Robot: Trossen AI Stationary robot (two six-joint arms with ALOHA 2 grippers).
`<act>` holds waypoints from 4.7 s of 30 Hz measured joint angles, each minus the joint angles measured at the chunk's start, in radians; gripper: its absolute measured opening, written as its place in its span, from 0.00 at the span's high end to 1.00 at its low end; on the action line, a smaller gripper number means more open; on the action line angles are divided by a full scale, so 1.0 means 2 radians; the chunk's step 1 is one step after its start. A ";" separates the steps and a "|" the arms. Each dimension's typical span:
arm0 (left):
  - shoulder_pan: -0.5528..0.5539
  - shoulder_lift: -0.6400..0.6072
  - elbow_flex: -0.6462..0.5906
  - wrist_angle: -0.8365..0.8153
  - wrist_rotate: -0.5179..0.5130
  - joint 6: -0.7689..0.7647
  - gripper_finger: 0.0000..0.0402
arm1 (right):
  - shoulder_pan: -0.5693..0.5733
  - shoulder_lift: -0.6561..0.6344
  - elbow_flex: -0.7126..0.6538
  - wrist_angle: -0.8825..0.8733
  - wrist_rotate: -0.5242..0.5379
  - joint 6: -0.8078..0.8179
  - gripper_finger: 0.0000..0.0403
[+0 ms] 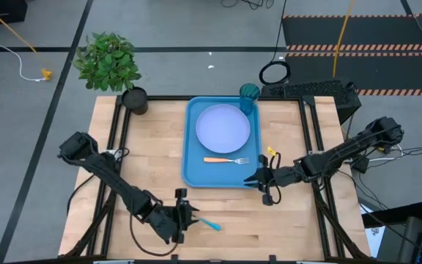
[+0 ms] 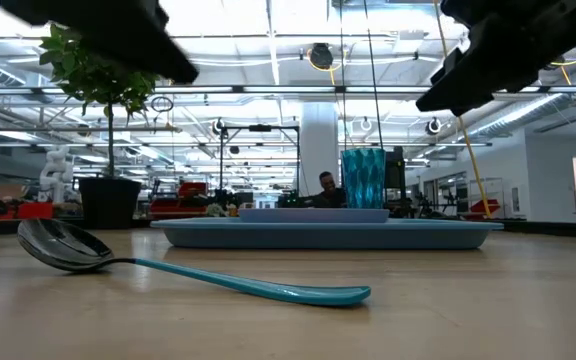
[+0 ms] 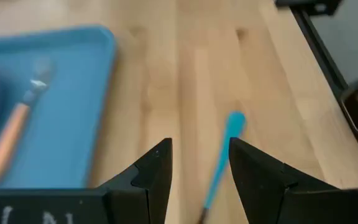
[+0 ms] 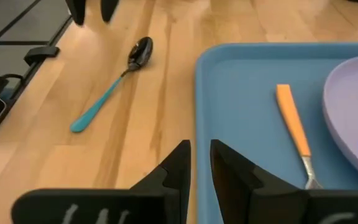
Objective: Pick and place plate/cup/fork/spoon on tray
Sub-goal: Put the blue spoon on the blue serving tray to the right of the orange fork
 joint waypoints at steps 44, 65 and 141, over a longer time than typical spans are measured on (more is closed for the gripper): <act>0.049 0.098 -0.001 -0.004 0.155 0.078 0.97 | 0.034 0.126 0.000 0.132 0.000 -0.027 0.86; 0.075 -0.009 0.003 -0.013 0.072 0.134 0.98 | 0.018 0.126 0.000 0.127 0.054 0.020 0.86; 0.234 0.005 0.003 0.119 0.088 0.060 0.60 | -0.130 0.121 0.009 0.284 -0.118 -0.057 1.00</act>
